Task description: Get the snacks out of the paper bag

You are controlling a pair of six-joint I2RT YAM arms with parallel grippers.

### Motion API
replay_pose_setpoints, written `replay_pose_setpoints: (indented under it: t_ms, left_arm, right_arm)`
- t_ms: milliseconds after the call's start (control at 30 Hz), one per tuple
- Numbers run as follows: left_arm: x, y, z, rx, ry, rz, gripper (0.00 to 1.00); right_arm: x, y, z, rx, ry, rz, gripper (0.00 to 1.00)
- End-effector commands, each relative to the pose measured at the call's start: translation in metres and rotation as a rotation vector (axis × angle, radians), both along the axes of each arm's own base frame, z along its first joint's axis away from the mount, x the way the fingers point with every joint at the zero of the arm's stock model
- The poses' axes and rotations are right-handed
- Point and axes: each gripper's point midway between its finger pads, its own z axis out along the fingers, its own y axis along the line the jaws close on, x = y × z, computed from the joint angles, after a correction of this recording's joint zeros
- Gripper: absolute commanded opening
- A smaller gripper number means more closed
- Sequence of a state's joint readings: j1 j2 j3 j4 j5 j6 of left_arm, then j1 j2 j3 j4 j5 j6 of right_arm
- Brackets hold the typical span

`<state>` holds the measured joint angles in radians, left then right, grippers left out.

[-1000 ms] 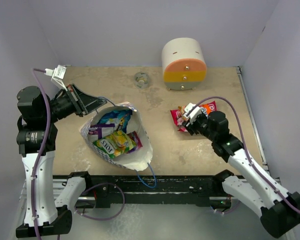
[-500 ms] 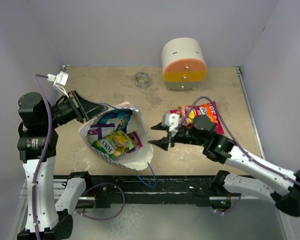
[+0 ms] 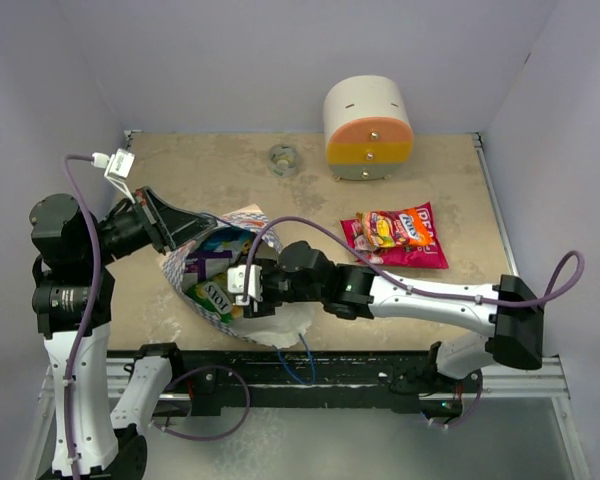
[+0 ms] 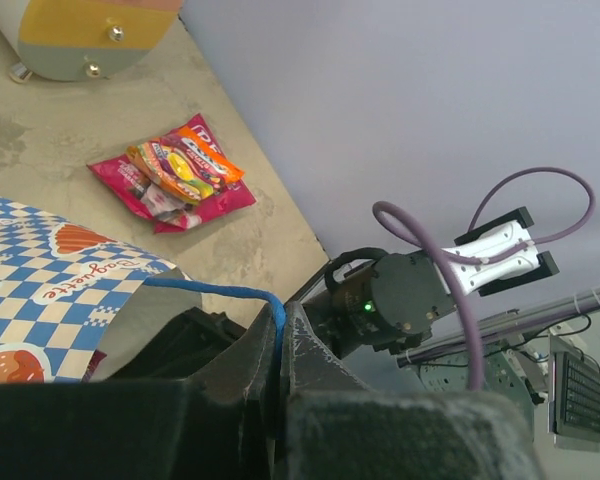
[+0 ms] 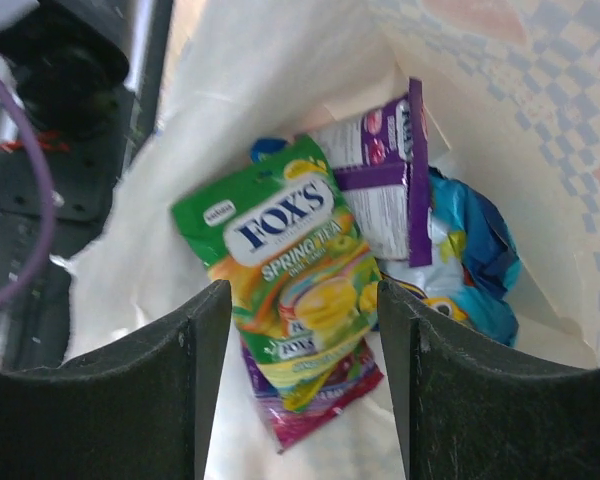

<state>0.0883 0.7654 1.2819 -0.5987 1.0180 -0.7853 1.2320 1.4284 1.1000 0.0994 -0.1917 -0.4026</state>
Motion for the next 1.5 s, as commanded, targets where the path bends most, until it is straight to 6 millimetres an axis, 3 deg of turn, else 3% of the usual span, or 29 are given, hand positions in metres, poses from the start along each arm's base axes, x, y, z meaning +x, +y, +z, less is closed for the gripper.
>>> replay_pose_setpoints:
  t_ms: [0,300,533,667,767,1033,1167,1233,1467]
  left_arm:
    - [-0.016,-0.006,0.019,-0.017,-0.083,-0.050,0.00]
    - [-0.013,-0.005,0.018,-0.008,-0.078,-0.038,0.00]
    - [-0.011,-0.004,0.016,-0.005,-0.063,-0.039,0.00]
    - [-0.011,-0.004,0.016,-0.003,-0.059,-0.040,0.00]
    - [-0.011,-0.004,0.016,-0.004,-0.057,-0.038,0.00]
    - [-0.012,-0.004,0.017,-0.006,-0.056,-0.036,0.00]
    - [-0.011,-0.004,0.018,-0.009,-0.054,-0.032,0.00]
    - [-0.011,-0.004,0.019,-0.012,-0.057,-0.033,0.00]
    - [-0.012,-0.004,0.019,-0.012,-0.054,-0.033,0.00]
  right_arm:
    - [0.024,-0.004,-0.010,-0.090,-0.199,-0.050,0.62]
    - [0.032,0.005,-0.076,-0.200,-0.180,-0.067,0.64]
    - [0.013,0.015,-0.103,-0.228,-0.161,0.019,0.67]
    - [0.020,0.018,-0.110,-0.216,-0.174,-0.026,0.69]
    - [0.042,0.017,-0.101,-0.171,-0.198,-0.174,0.69]
    - [0.068,0.013,-0.087,-0.114,-0.187,-0.371,0.62]
    - [0.068,0.014,-0.083,-0.082,-0.173,-0.390,0.50]
    - [0.069,0.015,-0.080,-0.063,-0.173,-0.392,0.48]
    - [0.057,0.025,-0.109,-0.132,-0.168,-0.280,0.49]
